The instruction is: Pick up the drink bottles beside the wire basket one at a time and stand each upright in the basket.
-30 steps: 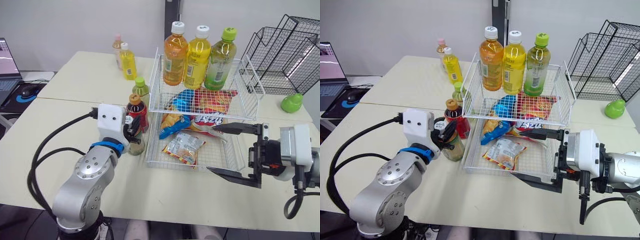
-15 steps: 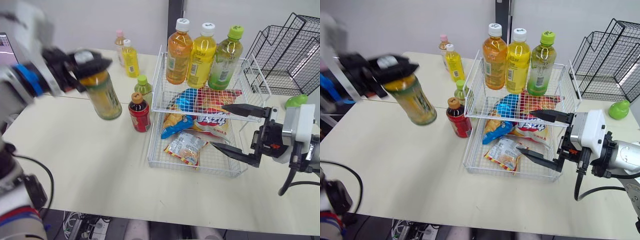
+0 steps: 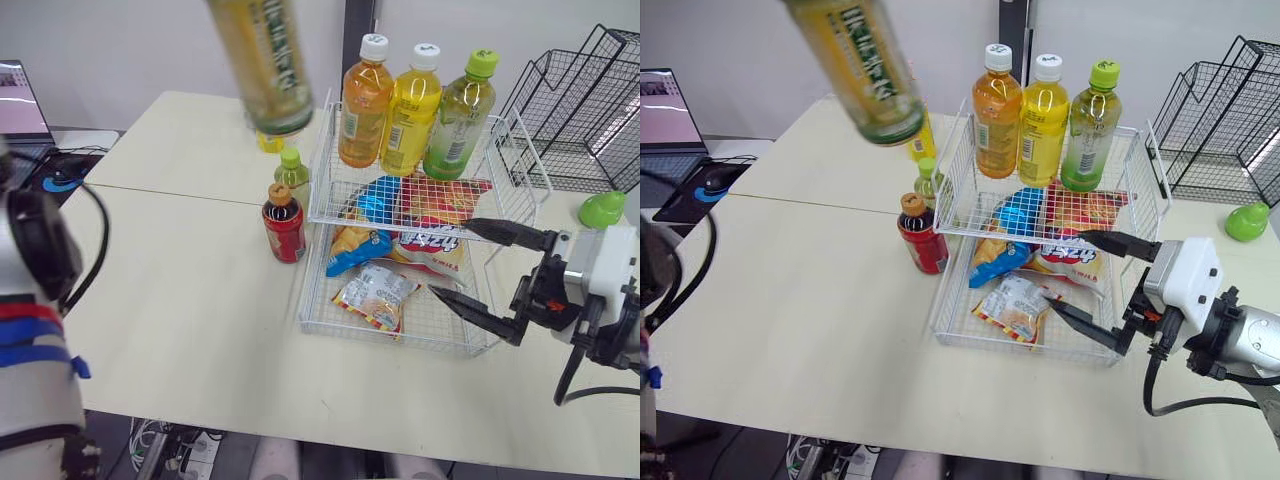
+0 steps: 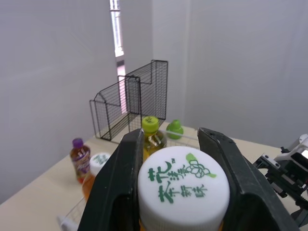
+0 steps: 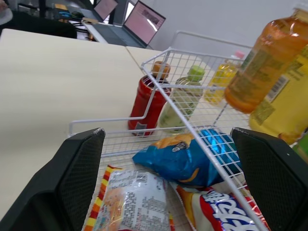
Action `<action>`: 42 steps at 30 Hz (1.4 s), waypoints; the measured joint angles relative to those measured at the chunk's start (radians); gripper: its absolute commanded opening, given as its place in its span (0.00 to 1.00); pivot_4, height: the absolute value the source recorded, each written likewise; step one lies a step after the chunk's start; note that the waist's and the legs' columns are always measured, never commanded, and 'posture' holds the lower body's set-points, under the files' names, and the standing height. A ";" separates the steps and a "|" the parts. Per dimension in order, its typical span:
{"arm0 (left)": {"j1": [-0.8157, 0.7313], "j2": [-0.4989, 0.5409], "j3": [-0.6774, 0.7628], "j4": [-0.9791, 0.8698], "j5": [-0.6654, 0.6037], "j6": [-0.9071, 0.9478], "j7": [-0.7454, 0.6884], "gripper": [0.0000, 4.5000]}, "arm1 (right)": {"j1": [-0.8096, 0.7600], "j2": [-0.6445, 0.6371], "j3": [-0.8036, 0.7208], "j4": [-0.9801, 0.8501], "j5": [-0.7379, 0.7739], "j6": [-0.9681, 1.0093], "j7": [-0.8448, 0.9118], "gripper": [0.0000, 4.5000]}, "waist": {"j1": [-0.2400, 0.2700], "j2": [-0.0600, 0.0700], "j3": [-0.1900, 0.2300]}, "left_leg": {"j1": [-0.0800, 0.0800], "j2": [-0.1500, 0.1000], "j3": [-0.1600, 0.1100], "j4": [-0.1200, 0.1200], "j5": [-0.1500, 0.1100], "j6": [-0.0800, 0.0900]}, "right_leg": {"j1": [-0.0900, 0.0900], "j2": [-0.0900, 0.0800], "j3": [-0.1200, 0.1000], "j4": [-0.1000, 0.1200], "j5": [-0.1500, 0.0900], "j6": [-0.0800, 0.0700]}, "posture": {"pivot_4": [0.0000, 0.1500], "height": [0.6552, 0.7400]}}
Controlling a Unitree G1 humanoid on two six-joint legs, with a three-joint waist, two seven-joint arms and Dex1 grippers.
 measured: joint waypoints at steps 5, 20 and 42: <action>-0.011 -0.213 -0.051 0.110 0.070 -0.149 -0.041 0.31 | 0.023 0.000 -0.088 -0.009 0.023 0.040 -0.063 1.00 | 0.000 0.001 0.000 | -0.001 0.000 0.000 0.001 0.000 0.000 | -0.001 0.000 0.000 0.001 0.001 -0.002 | 1.00 0.84; 0.046 -0.632 -0.090 0.403 0.303 -0.556 0.011 0.31 | 0.184 0.003 -0.246 -0.112 0.144 0.104 -0.153 1.00 | -0.009 0.005 0.002 | -0.002 -0.001 0.004 0.001 0.000 0.000 | -0.008 0.001 0.006 0.009 0.001 -0.002 | 1.00 0.84; 0.073 -0.701 -0.064 0.473 0.390 -0.599 -0.057 0.98 | 0.223 0.003 -0.300 -0.147 0.167 0.100 -0.194 1.00 | -0.018 0.007 0.001 | -0.002 -0.002 0.003 0.002 0.000 0.000 | -0.008 0.001 0.005 0.012 0.001 -0.003 | 1.00 0.84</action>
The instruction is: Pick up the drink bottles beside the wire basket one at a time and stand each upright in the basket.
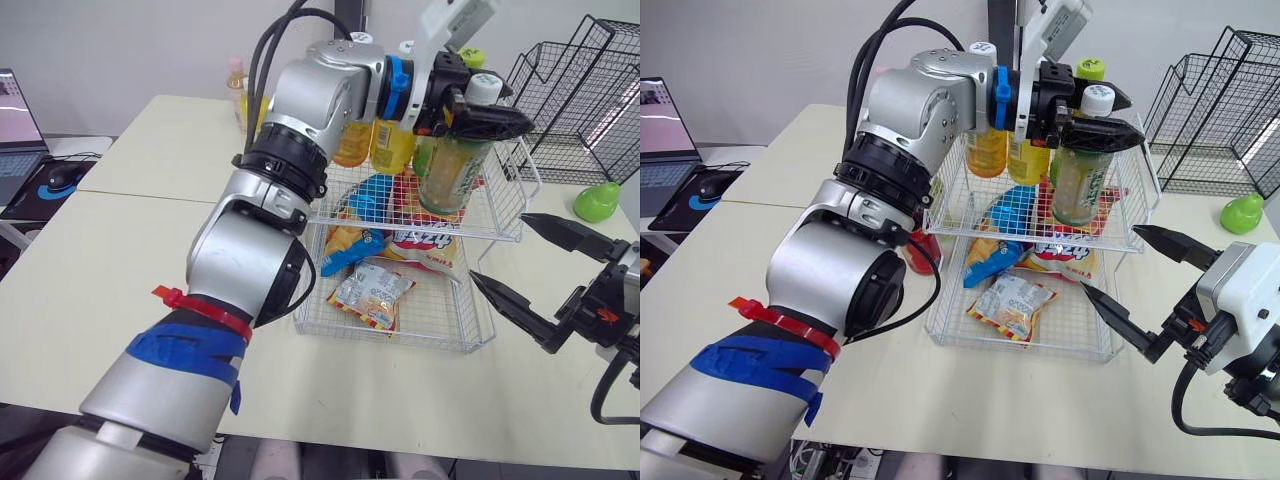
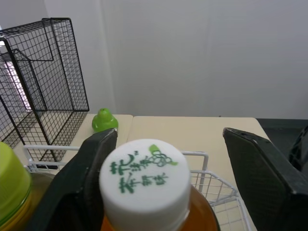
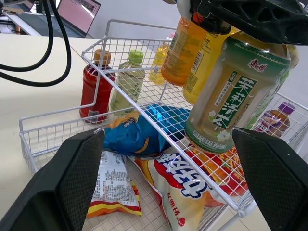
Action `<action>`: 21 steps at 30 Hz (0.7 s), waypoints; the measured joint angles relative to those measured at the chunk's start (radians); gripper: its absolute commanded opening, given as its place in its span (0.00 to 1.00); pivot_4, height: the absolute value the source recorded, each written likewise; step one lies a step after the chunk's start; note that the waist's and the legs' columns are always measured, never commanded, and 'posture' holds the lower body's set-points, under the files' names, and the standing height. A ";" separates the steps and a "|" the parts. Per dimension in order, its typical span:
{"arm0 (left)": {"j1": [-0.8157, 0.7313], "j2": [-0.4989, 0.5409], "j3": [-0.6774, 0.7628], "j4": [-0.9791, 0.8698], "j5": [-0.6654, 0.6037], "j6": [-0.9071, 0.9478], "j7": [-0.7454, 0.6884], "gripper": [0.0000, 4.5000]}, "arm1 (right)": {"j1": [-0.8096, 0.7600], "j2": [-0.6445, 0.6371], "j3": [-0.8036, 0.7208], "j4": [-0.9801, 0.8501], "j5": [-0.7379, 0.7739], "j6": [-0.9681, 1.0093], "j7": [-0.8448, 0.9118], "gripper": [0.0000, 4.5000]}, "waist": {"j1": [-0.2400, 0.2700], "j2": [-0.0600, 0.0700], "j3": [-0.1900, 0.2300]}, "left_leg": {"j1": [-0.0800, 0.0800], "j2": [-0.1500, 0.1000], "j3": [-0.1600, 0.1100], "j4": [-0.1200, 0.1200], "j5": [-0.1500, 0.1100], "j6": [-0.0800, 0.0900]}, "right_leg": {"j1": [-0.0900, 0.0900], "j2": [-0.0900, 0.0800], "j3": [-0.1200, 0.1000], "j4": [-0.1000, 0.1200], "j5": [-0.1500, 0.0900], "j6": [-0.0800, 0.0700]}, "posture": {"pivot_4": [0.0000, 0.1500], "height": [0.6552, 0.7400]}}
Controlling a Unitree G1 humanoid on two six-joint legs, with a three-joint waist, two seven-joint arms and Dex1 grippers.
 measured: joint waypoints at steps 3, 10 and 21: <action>0.000 0.060 0.013 -0.041 -0.004 0.023 -0.037 1.00 | 0.000 0.000 0.000 0.000 -0.005 -0.001 0.002 1.00 | -0.010 0.000 0.000 | 0.000 0.000 0.000 0.000 0.000 0.000 | 0.000 0.000 0.000 0.000 0.000 0.000 | 1.00 0.84; 0.055 0.213 0.029 -0.240 -0.034 0.120 -0.131 1.00 | -0.014 -0.001 0.001 0.025 -0.025 -0.017 0.015 1.00 | -0.013 0.002 -0.001 | 0.002 0.001 0.000 0.000 0.001 -0.001 | 0.002 0.001 0.000 0.001 0.000 0.000 | 1.00 0.84; 0.283 0.443 0.135 -0.531 -0.118 0.261 -0.069 1.00 | -0.065 -0.014 0.039 0.063 -0.045 -0.028 0.059 1.00 | -0.011 0.003 -0.002 | 0.003 0.002 -0.002 0.001 0.001 -0.002 | 0.002 0.001 -0.001 0.002 0.001 -0.002 | 1.00 0.84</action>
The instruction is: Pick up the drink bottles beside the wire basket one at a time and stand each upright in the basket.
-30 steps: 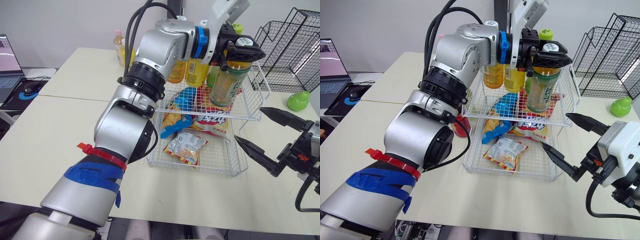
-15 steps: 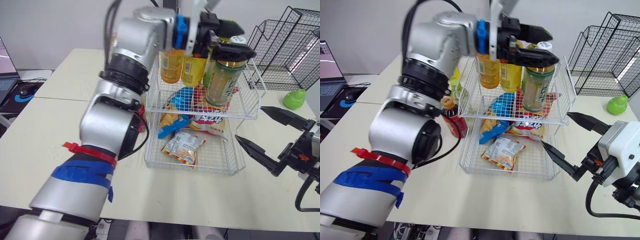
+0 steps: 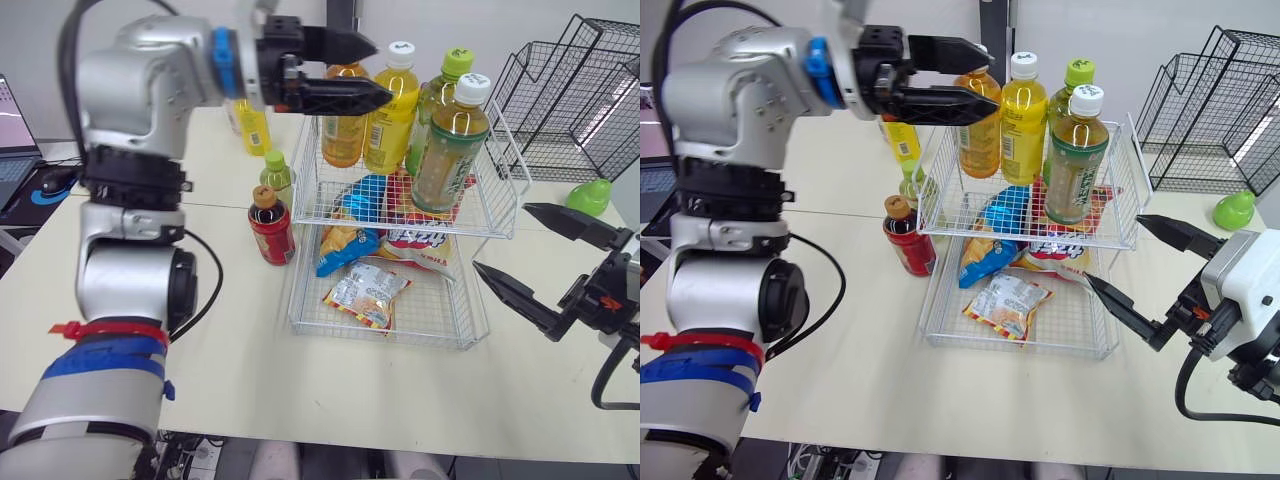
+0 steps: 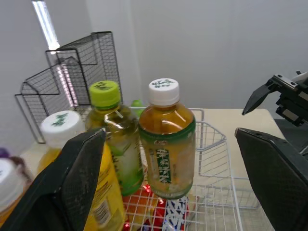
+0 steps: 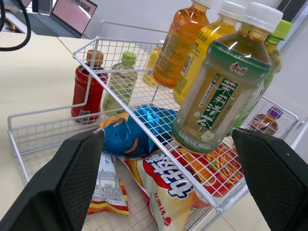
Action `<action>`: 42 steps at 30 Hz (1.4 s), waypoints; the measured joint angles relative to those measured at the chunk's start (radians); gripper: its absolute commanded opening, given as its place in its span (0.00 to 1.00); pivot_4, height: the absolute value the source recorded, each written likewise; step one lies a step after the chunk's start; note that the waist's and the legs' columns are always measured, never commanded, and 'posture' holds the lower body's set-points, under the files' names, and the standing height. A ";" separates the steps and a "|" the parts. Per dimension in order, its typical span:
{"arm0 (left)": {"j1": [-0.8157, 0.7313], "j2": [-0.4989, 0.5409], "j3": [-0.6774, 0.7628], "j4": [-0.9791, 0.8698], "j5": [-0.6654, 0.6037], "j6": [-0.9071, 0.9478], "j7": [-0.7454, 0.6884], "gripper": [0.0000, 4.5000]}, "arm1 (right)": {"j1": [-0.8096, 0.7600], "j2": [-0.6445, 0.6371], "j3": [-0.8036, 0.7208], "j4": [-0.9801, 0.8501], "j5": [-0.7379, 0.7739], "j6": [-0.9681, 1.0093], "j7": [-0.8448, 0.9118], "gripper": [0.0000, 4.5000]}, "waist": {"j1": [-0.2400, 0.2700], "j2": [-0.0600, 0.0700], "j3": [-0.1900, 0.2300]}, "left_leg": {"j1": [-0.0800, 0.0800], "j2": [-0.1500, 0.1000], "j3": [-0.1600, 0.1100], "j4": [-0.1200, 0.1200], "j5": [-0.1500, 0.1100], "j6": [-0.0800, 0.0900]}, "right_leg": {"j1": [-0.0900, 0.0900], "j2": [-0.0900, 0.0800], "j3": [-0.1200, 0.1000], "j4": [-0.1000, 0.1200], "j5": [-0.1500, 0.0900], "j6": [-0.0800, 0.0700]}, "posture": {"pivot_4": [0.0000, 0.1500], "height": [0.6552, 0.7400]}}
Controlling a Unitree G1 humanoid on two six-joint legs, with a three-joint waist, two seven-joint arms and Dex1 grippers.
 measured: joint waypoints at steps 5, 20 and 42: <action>0.123 0.103 0.095 -0.102 -0.019 0.038 0.133 1.00 | -0.051 0.001 0.061 0.002 0.007 -0.034 0.040 1.00 | -0.001 0.000 0.000 | 0.001 0.000 0.000 0.000 0.000 -0.001 | 0.000 0.000 0.000 0.001 0.000 0.000 | 1.00 0.84; 0.717 0.186 0.305 -0.459 -0.116 0.137 0.382 1.00 | -0.149 -0.031 0.163 0.001 0.112 -0.059 0.101 1.00 | 0.009 -0.001 -0.001 | 0.007 0.002 -0.004 0.001 0.001 -0.001 | 0.010 -0.003 -0.004 -0.001 0.000 0.000 | 1.00 0.84; 0.848 -0.161 0.096 -0.698 0.076 0.050 0.986 0.95 | -0.095 -0.048 0.146 -0.036 0.159 -0.059 0.094 1.00 | 0.013 -0.002 -0.001 | 0.013 0.000 -0.001 0.000 0.001 -0.001 | 0.014 -0.001 -0.001 -0.001 0.000 0.000 | 1.00 0.84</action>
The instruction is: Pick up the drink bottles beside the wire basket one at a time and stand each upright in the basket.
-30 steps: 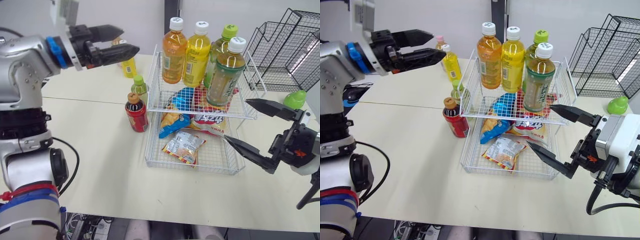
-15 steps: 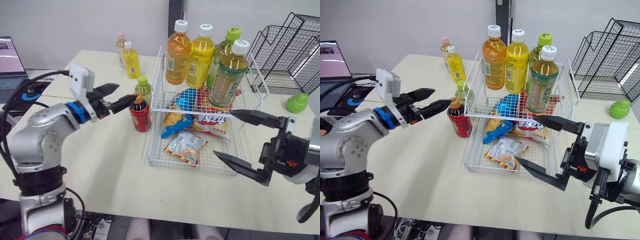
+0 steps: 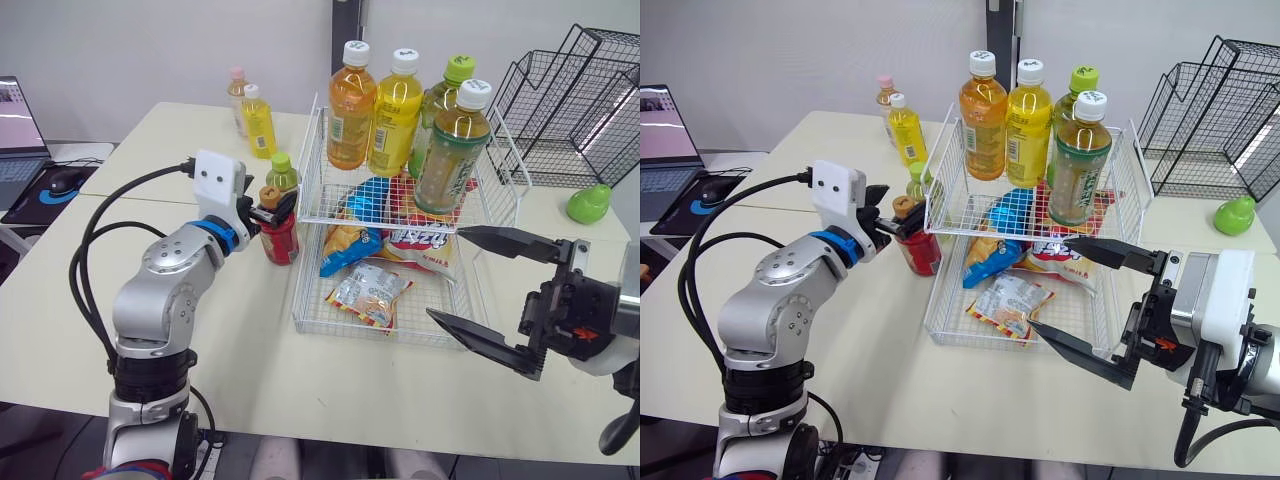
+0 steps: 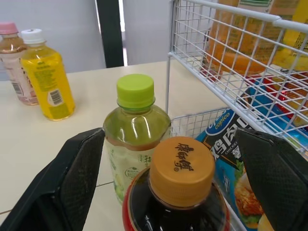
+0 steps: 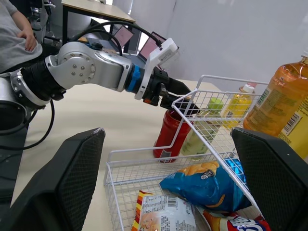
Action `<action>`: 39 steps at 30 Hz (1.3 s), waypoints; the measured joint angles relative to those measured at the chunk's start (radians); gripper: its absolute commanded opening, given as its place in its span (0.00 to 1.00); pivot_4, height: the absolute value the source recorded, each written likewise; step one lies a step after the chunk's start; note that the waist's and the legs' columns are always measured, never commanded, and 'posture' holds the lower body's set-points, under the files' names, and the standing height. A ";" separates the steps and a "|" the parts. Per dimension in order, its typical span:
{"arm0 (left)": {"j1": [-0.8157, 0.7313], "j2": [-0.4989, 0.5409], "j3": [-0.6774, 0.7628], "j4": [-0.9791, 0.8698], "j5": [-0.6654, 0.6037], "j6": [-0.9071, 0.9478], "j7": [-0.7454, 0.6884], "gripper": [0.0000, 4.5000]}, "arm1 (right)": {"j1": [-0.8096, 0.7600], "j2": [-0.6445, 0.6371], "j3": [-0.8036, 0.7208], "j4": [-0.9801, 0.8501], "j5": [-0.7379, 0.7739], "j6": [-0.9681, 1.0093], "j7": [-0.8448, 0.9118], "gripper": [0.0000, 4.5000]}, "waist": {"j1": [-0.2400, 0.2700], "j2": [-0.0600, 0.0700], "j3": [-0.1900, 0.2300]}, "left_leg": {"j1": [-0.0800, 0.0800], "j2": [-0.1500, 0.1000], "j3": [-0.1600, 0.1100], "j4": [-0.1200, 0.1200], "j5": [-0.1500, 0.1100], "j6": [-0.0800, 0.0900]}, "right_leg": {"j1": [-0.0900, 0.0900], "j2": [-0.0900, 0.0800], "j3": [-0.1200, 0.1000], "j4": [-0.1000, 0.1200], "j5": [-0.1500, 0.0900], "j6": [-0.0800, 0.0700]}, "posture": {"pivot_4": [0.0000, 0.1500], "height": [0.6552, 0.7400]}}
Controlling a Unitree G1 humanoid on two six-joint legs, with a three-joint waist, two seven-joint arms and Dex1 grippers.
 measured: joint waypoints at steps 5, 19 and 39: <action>-0.027 -0.024 0.000 -0.004 -0.005 0.039 0.037 0.67 | 0.000 -0.005 -0.002 0.000 0.001 0.000 -0.004 1.00 | 0.001 0.000 0.000 | 0.000 0.000 0.000 0.000 0.000 0.000 | 0.000 0.000 0.000 0.000 -0.001 0.001 | 1.00 0.84; -0.024 -0.030 0.022 -0.037 -0.027 0.107 0.058 0.29 | -0.001 -0.018 -0.010 0.000 0.008 0.000 -0.016 1.00 | 0.001 0.000 0.000 | 0.000 0.000 0.000 0.000 0.000 0.000 | 0.000 0.000 0.000 -0.001 -0.001 0.002 | 1.00 0.84; 0.001 0.091 0.037 -0.036 -0.085 0.082 -0.069 0.29 | 0.019 -0.029 0.039 0.012 -0.076 0.000 0.048 1.00 | -0.005 -0.001 0.001 | 0.000 0.001 0.000 -0.001 0.000 0.000 | -0.001 0.000 0.000 -0.001 -0.002 0.003 | 1.00 0.84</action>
